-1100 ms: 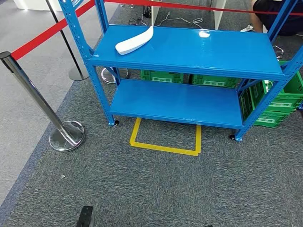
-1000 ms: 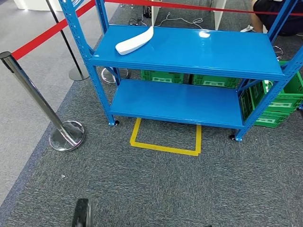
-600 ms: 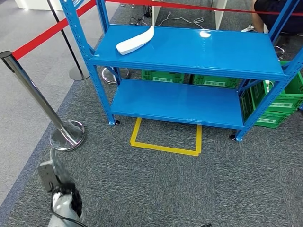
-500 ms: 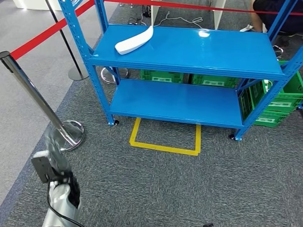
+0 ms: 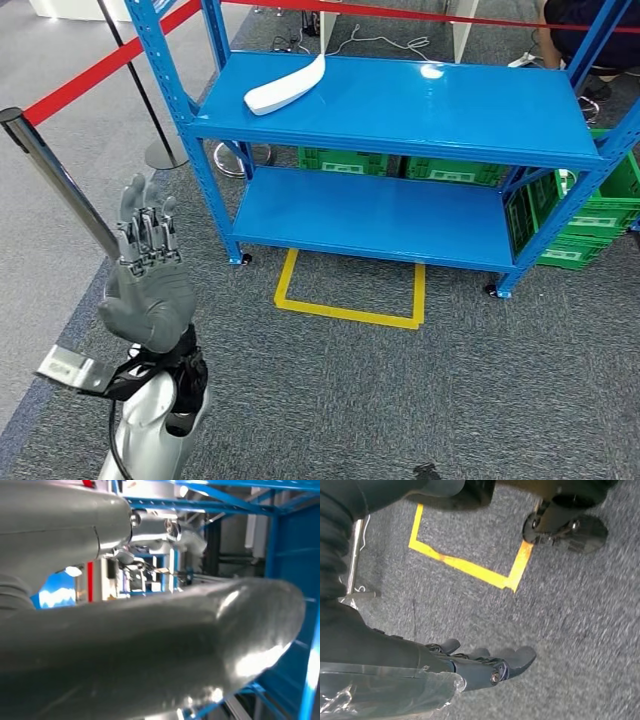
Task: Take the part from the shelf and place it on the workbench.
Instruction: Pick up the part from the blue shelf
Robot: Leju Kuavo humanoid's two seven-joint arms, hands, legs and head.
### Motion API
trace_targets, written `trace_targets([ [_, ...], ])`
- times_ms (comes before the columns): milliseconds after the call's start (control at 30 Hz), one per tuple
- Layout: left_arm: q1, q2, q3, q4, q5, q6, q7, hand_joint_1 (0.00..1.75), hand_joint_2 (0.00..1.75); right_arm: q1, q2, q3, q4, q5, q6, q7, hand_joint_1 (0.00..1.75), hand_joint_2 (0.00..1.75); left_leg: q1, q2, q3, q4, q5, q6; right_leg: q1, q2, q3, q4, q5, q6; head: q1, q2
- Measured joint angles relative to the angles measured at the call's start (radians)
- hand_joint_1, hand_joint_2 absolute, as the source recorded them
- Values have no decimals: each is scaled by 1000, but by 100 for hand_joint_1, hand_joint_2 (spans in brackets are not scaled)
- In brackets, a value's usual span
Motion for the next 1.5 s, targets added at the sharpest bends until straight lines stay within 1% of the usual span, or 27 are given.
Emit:
trace_targets([
  [67,5,3,-17,-17,-2,-14,0,0,0,0,-1,0,0,-3,7,-19,0,175,0,0,0,0,0,0,0,0,0,0,0,0,0,0],
  [200,20,6,-46,-48,-51,-83,0,0,0,0,-1,-9,0,-51,46,-135,0,0,0,0,0,0,0,0,0,0,0,0,0,0,0,0],
  [333,30,10,-81,-77,-79,-112,0,0,0,-3,-1,-33,0,-77,96,-181,0,175,0,0,0,0,0,0,0,0,0,0,0,0,0,0],
  [433,36,11,-89,-93,-66,-127,0,0,0,-2,-2,-35,0,-50,92,-200,0,175,0,0,0,0,0,0,0,0,0,0,0,0,0,0],
  [533,45,10,-86,-110,-58,-139,0,0,0,-2,-2,-31,0,-16,56,-182,0,175,0,0,0,0,0,0,0,0,0,0,0,0,0,0],
  [700,57,10,-77,-139,-59,-145,0,0,0,-2,-3,-28,0,-7,52,-144,0,175,-5,1,-3,5,-5,17,-5,1,2,-7,3,10,-1,0],
  [733,59,9,-75,-145,-58,-145,0,0,0,-2,-3,-28,0,-8,51,-141,0,175,-2,1,1,-3,-2,20,-4,1,3,-11,3,12,-1,0],
  [767,60,8,-73,-151,-58,-145,0,0,0,-2,-3,-28,0,-8,48,-141,0,175,1,1,7,-13,3,23,-3,0,3,-9,0,15,0,0],
  [800,61,8,-72,-155,-57,-145,0,0,0,-2,-3,-28,0,-9,45,-141,0,175,5,2,13,-24,8,26,-2,0,-3,6,-12,18,1,0],
  [833,62,7,-70,-159,-56,-145,0,0,0,-2,-3,-28,0,-10,42,-141,0,175,10,3,19,-33,12,28,-1,0,-20,43,-34,21,3,0],
  [900,64,7,-65,-160,-54,-145,0,0,0,-2,-3,-28,0,-12,37,-142,0,87,13,4,22,-36,12,30,-4,1,-80,170,-93,28,6,0],
  [933,66,7,-62,-160,-54,-145,0,0,0,-2,-3,-28,0,-13,36,-141,0,44,13,3,22,-36,11,29,-5,1,-110,226,-112,32,6,0],
  [967,67,7,-60,-160,-54,-146,0,0,0,-1,-4,-28,0,-16,36,-136,0,0,14,3,23,-35,10,27,-7,0,-126,252,-112,36,6,0],
  [1000,69,7,-59,-160,-54,-148,0,0,0,-1,-4,-29,0,-23,38,-126,0,0,16,1,23,-32,7,23,-9,0,-124,239,-93,40,6,0],
  [1033,69,7,-58,-160,-54,-151,0,0,0,-1,-5,-31,0,-31,42,-112,0,0,20,0,24,-28,3,17,-12,0,-102,189,-58,44,6,0],
  [1067,70,7,-57,-160,-53,-155,0,0,0,-2,-6,-33,0,-38,46,-93,0,0,23,-1,24,-20,-3,9,-15,1,-70,121,-26,50,6,0],
  [1100,69,6,-58,-160,-51,-159,0,0,0,-3,-6,-36,1,-41,50,-71,0,0,24,-1,23,-10,-10,0,-17,5,-41,64,-4,51,8,0],
  [1133,69,6,-58,-160,-49,-165,0,0,0,-4,-6,-38,1,-40,50,-44,0,0,24,-2,20,-2,-15,-7,-18,9,-22,25,7,46,9,0],
  [1167,69,6,-58,-160,-45,-171,0,0,0,-5,-6,-39,2,-33,47,-7,0,0,22,-2,18,3,-18,-13,-17,13,-15,12,5,38,7,0],
  [1233,68,6,-59,-159,-38,-185,0,0,0,-5,-6,-39,2,-15,27,84,0,0,22,-3,16,4,-18,-19,-14,16,-20,18,2,14,1,0],
  [1300,67,6,-63,-157,-34,-192,0,0,0,-4,-6,-39,2,0,-6,166,0,0,24,1,9,20,-33,-24,-14,16,-20,19,2,-1,-3,0],
  [1333,67,6,-65,-156,-34,-191,0,0,0,-4,-6,-39,2,6,-24,193,0,0,24,3,-7,55,-55,-27,-14,16,-20,18,2,-7,-5,0],
  [1367,66,6,-69,-155,-34,-190,0,0,0,-4,-6,-40,2,11,-42,211,0,0,24,5,-35,111,-85,-29,-14,14,-20,18,2,-11,-7,0],
  [1400,65,7,-72,-153,-34,-187,0,0,0,-4,-6,-40,2,16,-60,220,0,0,23,6,-70,181,-117,-29,-13,13,-20,18,1,-14,-9,0],
  [1433,65,8,-75,-151,-34,-184,0,0,0,-4,-6,-40,2,20,-76,225,0,0,23,6,-105,248,-141,-28,-12,11,-20,18,1,-15,-9,0],
  [1467,64,8,-76,-148,-34,-181,0,0,0,-4,-6,-40,2,22,-89,226,0,0,22,6,-129,290,-148,-26,-10,9,-20,18,0,-16,-9,0],
  [1500,64,9,-78,-146,-34,-179,0,0,0,-4,-6,-40,2,24,-98,226,0,0,22,6,-135,296,-135,-23,-9,9,-19,18,-1,-17,-9,0],
])
